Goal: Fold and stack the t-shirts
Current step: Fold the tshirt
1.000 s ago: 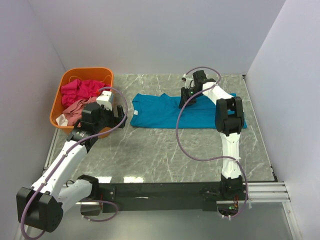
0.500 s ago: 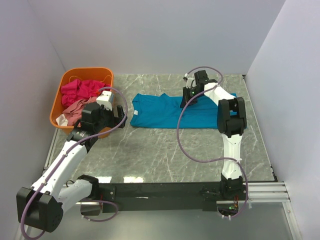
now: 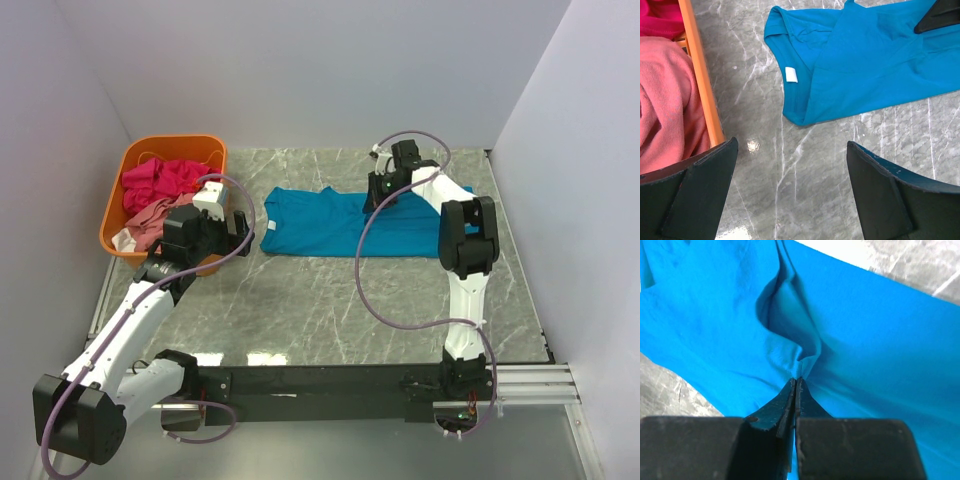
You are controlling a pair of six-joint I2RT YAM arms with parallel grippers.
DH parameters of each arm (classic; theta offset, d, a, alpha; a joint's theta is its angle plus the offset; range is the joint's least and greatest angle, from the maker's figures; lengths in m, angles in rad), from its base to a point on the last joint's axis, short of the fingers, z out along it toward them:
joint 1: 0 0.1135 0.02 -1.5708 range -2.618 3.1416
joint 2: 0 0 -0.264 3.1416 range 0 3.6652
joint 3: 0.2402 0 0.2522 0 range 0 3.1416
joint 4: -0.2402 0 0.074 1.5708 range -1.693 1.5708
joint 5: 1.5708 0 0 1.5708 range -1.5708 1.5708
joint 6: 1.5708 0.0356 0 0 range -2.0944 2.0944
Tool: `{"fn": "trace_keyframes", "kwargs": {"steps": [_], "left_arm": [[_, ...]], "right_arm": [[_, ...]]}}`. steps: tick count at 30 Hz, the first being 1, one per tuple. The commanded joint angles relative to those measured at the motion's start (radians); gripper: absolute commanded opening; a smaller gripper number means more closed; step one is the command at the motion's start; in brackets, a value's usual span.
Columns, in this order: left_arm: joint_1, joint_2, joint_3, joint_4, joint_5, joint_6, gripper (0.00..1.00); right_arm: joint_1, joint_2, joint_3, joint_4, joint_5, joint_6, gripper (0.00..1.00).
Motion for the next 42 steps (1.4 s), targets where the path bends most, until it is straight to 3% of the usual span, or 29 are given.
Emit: {"fn": "trace_keyframes", "kwargs": {"steps": [1, 5, 8, 12, 17, 21, 23, 24, 29, 31, 37, 42], "left_arm": [[0.004, -0.016, 0.036, 0.015, -0.004, 0.013, 0.95], [0.002, -0.014, 0.039, 0.015, 0.0, 0.013, 0.95], [0.002, -0.013, 0.039, 0.015, -0.001, 0.012, 0.95], [0.004, -0.013, 0.036, 0.015, 0.005, 0.005, 0.95], [0.002, -0.002, 0.042, 0.035, 0.017, -0.031, 0.96], [0.005, 0.062, 0.045, 0.049, 0.031, -0.157, 0.99], [0.01, 0.107, 0.085, 0.027, 0.103, -0.174, 1.0], [0.008, 0.128, 0.097, 0.013, 0.141, -0.186, 0.99], [0.001, 0.231, 0.133, 0.024, 0.273, -0.292, 0.93], [-0.051, 0.253, 0.125, 0.042, 0.252, -0.381, 0.87], [-0.277, 0.364, 0.12, 0.029, -0.157, -0.669, 0.81], [-0.329, 0.55, 0.178, -0.017, -0.38, -0.889, 0.77]], "right_arm": [[-0.008, -0.091, -0.03, 0.048, 0.023, -0.004, 0.03], [-0.008, -0.091, -0.029, 0.044, 0.031, -0.01, 0.04], [-0.006, -0.079, -0.02, 0.031, 0.037, -0.013, 0.12], [-0.008, -0.105, -0.029, 0.027, 0.097, -0.045, 0.38], [-0.018, -0.21, -0.092, 0.041, 0.192, -0.109, 0.52], [-0.02, -0.388, -0.188, 0.03, 0.166, -0.279, 0.73], [-0.025, -0.466, -0.29, 0.033, 0.138, -0.367, 0.84], [-0.023, -0.552, -0.334, 0.042, 0.129, -0.446, 0.94], [-0.061, -0.764, -0.594, 0.048, 0.058, -0.724, 0.96], [-0.075, -0.853, -0.659, 0.022, 0.022, -0.842, 0.96], [-0.098, -1.007, -0.846, 0.031, 0.021, -0.938, 0.96], [-0.106, -1.03, -0.911, 0.062, 0.049, -0.932, 0.93]]}}
